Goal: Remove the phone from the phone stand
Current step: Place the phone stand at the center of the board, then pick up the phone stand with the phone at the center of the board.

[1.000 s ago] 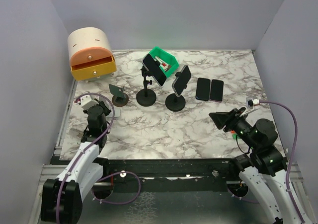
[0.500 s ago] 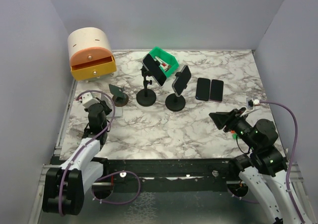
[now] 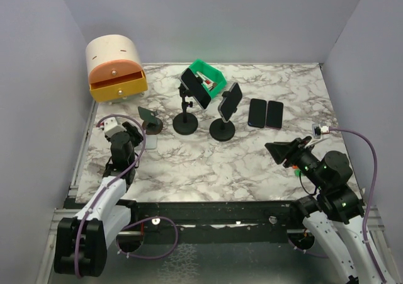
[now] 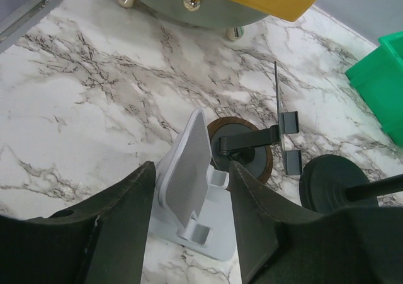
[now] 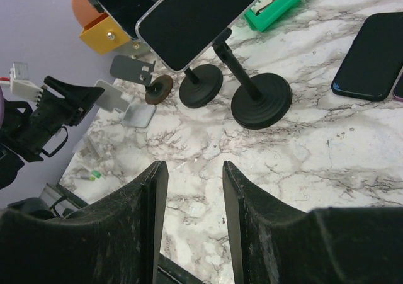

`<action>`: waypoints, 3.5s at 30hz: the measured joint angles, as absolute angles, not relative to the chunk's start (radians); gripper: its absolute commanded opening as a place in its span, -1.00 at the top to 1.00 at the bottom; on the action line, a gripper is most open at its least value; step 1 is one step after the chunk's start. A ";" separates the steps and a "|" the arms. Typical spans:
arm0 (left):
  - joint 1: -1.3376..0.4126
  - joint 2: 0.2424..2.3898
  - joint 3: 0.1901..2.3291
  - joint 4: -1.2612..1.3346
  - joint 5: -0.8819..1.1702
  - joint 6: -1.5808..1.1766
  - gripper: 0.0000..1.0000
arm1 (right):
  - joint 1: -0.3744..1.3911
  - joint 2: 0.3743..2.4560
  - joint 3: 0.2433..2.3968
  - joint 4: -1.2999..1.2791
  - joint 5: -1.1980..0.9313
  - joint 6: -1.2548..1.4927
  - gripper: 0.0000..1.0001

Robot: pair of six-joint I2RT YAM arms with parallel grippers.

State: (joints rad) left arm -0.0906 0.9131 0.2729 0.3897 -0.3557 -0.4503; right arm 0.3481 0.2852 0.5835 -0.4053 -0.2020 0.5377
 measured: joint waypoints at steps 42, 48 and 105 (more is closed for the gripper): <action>-0.395 0.683 0.695 -0.021 -0.222 -0.497 -0.98 | 0.418 0.392 0.475 -0.303 0.011 0.595 -0.44; -0.395 0.758 0.725 0.073 -0.016 -0.514 -0.97 | 0.418 0.464 0.449 -0.215 0.028 0.639 -0.42; -0.997 1.370 0.997 0.178 -0.550 -0.620 -0.48 | 0.418 0.334 0.539 -0.356 -0.004 0.546 -0.34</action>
State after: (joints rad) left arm -0.9970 1.3705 0.9974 0.1776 -0.5503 -0.6201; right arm 0.4179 0.3344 0.5392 -0.3557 -0.0040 0.5461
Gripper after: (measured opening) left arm 0.780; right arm 0.670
